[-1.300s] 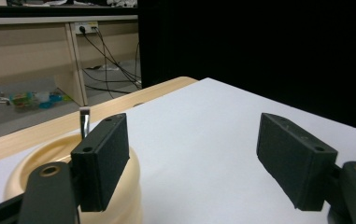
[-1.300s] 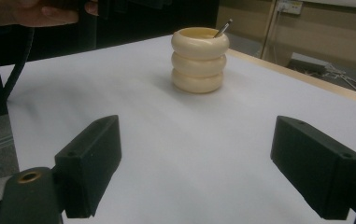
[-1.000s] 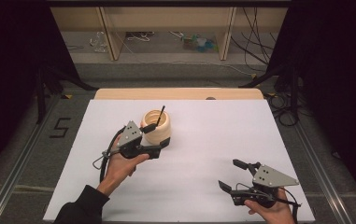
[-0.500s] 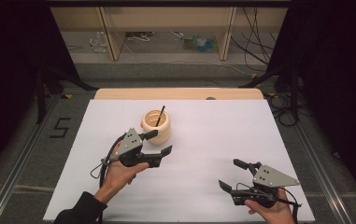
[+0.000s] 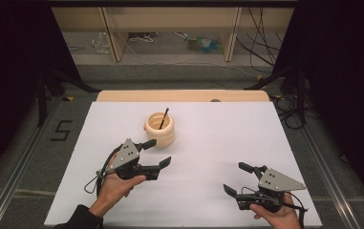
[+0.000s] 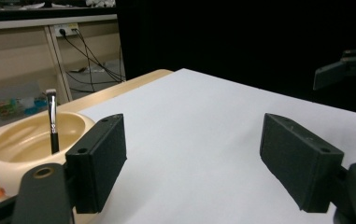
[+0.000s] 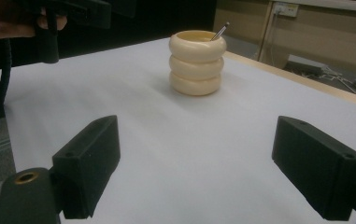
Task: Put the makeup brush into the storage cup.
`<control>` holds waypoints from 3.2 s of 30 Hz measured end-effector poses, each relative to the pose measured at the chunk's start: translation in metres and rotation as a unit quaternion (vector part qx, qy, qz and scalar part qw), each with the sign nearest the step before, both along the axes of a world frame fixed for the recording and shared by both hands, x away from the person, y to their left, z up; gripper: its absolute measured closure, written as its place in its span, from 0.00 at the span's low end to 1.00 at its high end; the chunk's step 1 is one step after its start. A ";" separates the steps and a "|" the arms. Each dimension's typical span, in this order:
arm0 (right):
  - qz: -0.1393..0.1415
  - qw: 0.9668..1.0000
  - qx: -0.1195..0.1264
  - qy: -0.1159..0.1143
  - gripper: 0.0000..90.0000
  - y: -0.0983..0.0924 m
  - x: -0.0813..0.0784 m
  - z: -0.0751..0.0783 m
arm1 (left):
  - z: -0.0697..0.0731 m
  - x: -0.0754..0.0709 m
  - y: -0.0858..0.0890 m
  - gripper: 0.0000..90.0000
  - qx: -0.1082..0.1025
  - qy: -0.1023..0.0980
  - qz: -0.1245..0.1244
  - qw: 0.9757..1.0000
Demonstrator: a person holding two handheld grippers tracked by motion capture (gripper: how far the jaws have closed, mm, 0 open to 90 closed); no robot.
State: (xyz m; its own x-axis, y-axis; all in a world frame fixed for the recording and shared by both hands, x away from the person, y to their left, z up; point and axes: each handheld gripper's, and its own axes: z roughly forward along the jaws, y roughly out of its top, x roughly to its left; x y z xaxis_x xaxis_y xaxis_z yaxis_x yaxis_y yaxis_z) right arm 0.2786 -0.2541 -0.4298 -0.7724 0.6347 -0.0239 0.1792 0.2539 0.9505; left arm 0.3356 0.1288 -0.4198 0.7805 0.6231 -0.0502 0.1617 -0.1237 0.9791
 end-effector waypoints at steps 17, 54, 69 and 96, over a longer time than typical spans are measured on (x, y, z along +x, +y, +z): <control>-0.004 1.000 -0.001 0.005 0.18 0.000 -0.001 0.000 | -0.005 -0.010 0.006 0.25 0.004 0.003 -0.008 1.000; -0.010 1.000 0.003 0.002 0.18 -0.002 -0.001 0.001 | -0.017 -0.041 0.009 0.24 0.016 -0.001 -0.014 1.000; -0.008 1.000 0.001 0.002 0.18 -0.001 -0.001 0.001 | -0.021 -0.043 0.021 0.24 0.024 0.000 -0.005 1.000; -0.007 1.000 0.002 0.008 0.18 -0.001 0.000 0.000 | -0.019 -0.049 0.038 0.24 0.002 -0.013 0.017 1.000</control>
State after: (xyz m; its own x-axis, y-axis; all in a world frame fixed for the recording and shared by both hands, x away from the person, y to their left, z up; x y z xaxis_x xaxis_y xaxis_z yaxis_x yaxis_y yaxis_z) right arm 0.2784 -0.2552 -0.4299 -0.7642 0.6449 -0.0093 0.1969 0.2470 0.9488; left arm 0.2867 0.1670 -0.4386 0.7600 0.6493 -0.0277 0.1397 -0.1215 0.9827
